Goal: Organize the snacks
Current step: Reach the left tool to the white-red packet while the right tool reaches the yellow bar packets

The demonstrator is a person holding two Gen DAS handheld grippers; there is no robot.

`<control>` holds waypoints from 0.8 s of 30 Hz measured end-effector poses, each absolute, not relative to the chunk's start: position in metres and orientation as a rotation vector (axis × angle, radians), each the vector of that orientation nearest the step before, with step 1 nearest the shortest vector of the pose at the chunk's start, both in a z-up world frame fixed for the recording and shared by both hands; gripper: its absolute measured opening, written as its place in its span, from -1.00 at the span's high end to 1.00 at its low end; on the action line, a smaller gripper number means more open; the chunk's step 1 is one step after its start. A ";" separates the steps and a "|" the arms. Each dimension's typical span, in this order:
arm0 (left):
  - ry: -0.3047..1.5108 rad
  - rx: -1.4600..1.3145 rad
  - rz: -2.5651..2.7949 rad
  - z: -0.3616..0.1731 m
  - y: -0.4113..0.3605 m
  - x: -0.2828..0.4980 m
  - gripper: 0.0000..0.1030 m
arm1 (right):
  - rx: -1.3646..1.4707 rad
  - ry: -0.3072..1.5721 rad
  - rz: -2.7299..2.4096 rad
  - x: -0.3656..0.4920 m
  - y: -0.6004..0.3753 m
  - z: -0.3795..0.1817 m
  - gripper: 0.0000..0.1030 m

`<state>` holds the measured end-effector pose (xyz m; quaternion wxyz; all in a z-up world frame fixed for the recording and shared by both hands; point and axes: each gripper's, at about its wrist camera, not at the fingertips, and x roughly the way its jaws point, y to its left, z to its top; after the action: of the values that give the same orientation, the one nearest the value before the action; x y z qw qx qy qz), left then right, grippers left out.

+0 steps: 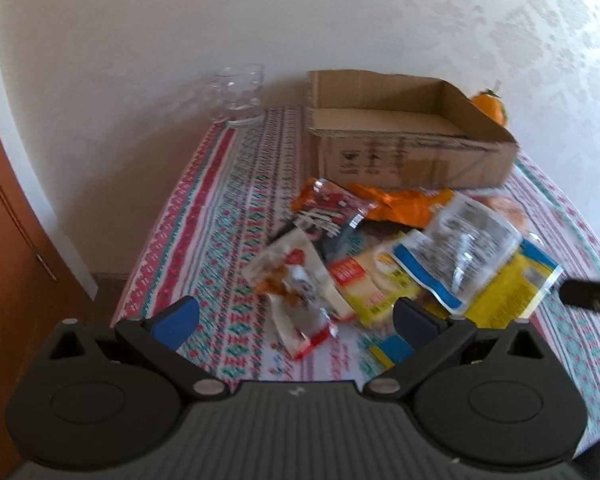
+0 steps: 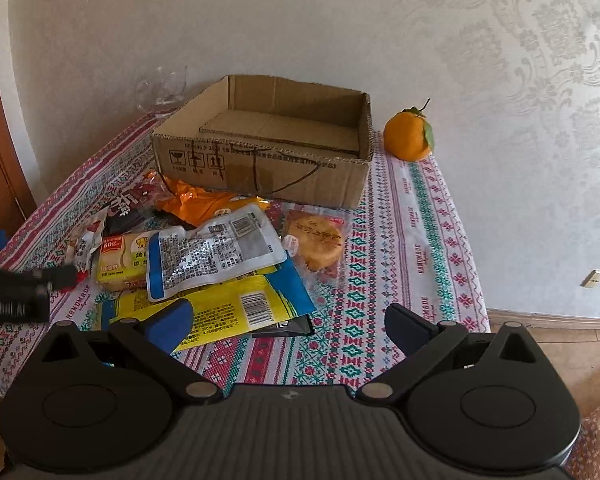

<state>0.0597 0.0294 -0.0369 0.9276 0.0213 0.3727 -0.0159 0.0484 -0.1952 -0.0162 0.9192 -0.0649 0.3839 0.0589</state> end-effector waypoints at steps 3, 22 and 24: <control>0.769 0.034 -0.021 -0.041 0.032 0.076 -0.99 | -0.138 0.796 0.127 0.054 -0.194 -0.019 -1.00; 0.899 0.004 0.036 -0.076 0.059 0.090 -0.99 | -0.194 0.840 0.194 0.077 -0.173 -0.031 -1.00; 0.901 -0.009 0.032 -0.077 0.063 0.087 -0.99 | -0.205 0.840 0.216 0.078 -0.166 -0.032 -1.00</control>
<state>0.0872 0.0630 -0.0772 0.9002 -0.0045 0.4352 0.0155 0.0782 -0.1663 -0.0321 0.9024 -0.0990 0.4062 0.1043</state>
